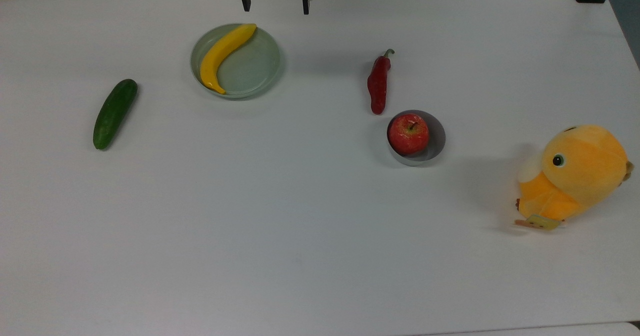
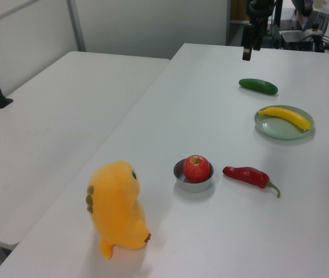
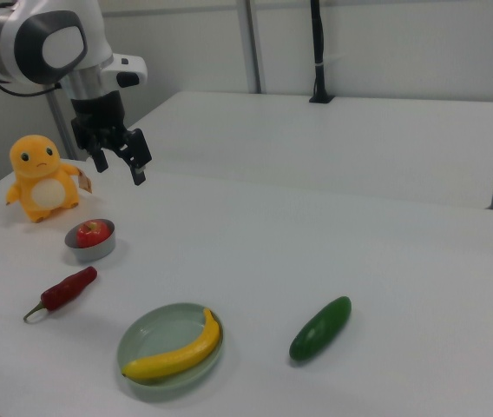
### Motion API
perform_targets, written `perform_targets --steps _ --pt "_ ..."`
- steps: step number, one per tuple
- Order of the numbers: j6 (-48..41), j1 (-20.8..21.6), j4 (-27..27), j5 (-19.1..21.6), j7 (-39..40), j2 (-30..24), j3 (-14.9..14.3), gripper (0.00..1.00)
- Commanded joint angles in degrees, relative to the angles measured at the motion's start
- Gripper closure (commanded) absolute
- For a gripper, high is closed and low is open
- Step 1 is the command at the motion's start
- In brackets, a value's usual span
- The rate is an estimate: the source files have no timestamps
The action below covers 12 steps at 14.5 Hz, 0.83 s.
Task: Put the cucumber on the left side of the bowl
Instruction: 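Move the open gripper over the green cucumber and lower it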
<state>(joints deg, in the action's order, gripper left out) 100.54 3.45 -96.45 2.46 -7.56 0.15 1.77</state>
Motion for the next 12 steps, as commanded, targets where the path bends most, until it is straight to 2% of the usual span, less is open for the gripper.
perform_targets --steps 1,6,12 --pt "-0.1 1.2 -1.6 0.7 0.5 -0.1 0.2 0.0" --pt "-1.8 0.0 -3.7 -1.1 3.4 0.7 0.1 0.0" --pt "-0.5 -5.3 -3.7 -4.3 10.0 2.4 -1.3 0.0"
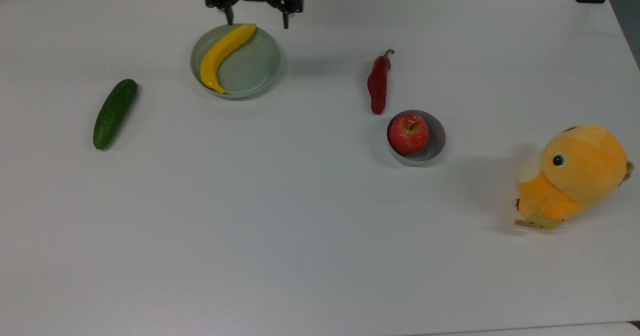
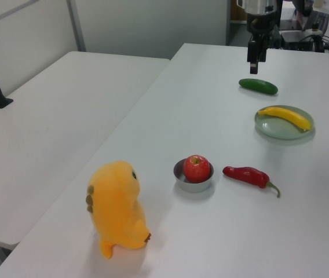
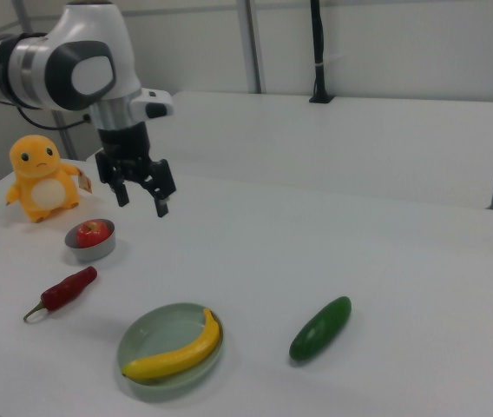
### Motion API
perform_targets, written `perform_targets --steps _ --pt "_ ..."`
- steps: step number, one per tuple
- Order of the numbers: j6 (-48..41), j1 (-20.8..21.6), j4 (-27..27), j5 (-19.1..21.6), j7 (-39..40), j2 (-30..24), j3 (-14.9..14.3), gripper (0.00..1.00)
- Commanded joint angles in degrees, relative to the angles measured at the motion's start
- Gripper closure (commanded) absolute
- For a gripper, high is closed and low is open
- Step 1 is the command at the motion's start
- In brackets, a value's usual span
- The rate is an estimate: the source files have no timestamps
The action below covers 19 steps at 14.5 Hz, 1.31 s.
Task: Put the cucumber on the left side of the bowl
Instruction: 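Move the open gripper over the green cucumber and lower it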
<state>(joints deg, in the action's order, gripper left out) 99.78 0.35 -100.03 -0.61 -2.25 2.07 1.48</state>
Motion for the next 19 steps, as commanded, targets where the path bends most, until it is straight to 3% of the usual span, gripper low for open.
perform_targets --steps 1,7,12,19 --pt "1.1 -2.5 -0.1 -1.8 5.8 0.7 -1.9 0.0" --pt "8.0 -3.9 -0.1 -2.3 10.3 3.0 -7.9 0.0" --pt "18.1 -5.4 -0.1 -3.2 10.4 10.8 -13.9 0.0" --pt "23.4 -9.1 -1.6 -4.0 11.2 17.6 -15.1 0.0"
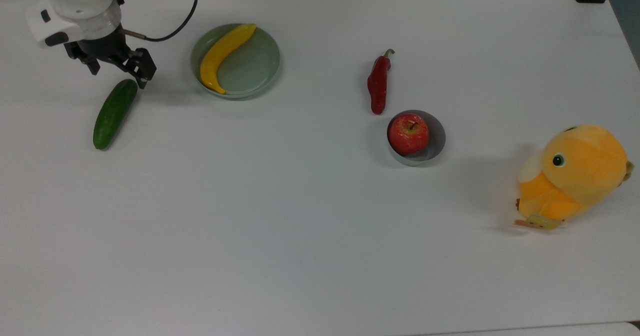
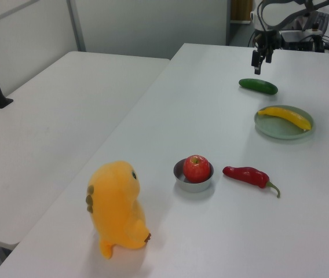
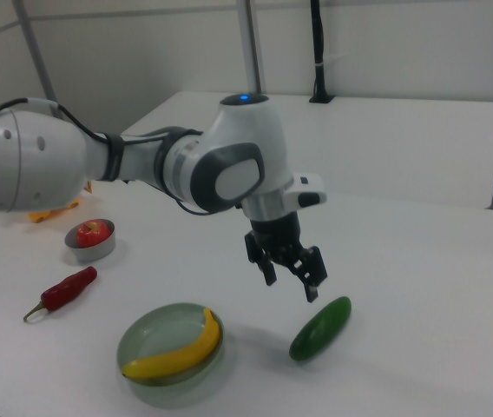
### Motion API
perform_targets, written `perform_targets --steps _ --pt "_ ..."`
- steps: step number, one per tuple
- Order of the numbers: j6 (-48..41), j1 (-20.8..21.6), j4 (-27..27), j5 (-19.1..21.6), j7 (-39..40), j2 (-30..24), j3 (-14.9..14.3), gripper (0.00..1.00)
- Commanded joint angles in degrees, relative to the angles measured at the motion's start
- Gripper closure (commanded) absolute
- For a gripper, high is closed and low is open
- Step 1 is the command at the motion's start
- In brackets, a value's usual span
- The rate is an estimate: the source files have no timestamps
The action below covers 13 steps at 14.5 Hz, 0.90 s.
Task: Put the cucumber on the left side of the bowl
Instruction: 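Move the open gripper over the green cucumber and lower it, then close the gripper around the middle of the cucumber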
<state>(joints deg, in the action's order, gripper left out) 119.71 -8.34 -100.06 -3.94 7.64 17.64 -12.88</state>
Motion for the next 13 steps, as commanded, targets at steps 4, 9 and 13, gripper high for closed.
perform_targets --steps 4,9,13 --pt "9.7 -1.6 -4.4 -0.6 1.3 3.6 -0.7 0.0" --pt "14.8 -3.2 -4.4 -0.7 1.4 7.1 -0.9 0.0" --pt "15.3 -3.2 -4.3 -2.1 1.4 7.8 -0.9 0.57"
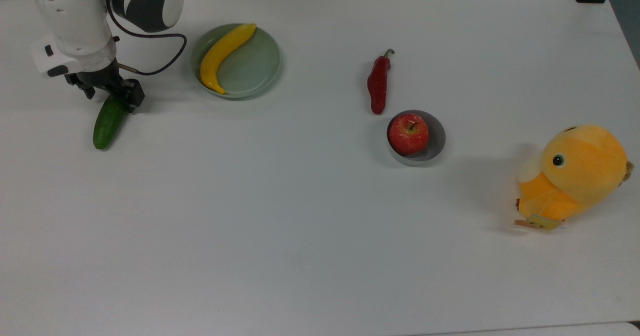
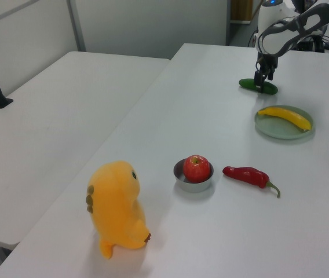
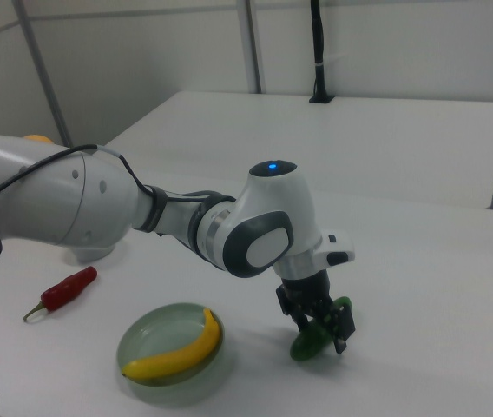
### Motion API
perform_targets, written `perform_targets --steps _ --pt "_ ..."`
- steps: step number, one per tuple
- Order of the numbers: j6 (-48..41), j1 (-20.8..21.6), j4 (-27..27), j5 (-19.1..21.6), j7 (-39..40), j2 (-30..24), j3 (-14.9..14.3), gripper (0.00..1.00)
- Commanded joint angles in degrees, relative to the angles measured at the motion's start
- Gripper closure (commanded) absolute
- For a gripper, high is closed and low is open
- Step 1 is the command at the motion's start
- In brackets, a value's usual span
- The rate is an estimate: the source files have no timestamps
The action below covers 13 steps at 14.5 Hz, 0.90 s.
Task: Put the cucumber on the left side of the bowl
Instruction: 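Close the gripper around the middle of the cucumber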
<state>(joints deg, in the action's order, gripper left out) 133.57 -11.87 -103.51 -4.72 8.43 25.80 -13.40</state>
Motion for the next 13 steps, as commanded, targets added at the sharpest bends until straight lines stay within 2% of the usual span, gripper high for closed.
perform_targets --steps 1,2,3,10,13 --pt "1.4 0.4 -0.8 -1.3 0.6 -0.4 -0.4 0.74" --pt "1.4 0.4 -0.8 -1.3 0.5 -0.5 -0.4 0.96" --pt "1.4 0.4 -0.8 -1.3 0.4 -0.5 -0.4 1.0" --pt "0.6 0.7 -0.8 -1.0 0.0 -1.5 -0.4 1.0" --pt "0.2 2.0 -0.6 -0.6 -0.3 -5.0 -0.4 1.0"
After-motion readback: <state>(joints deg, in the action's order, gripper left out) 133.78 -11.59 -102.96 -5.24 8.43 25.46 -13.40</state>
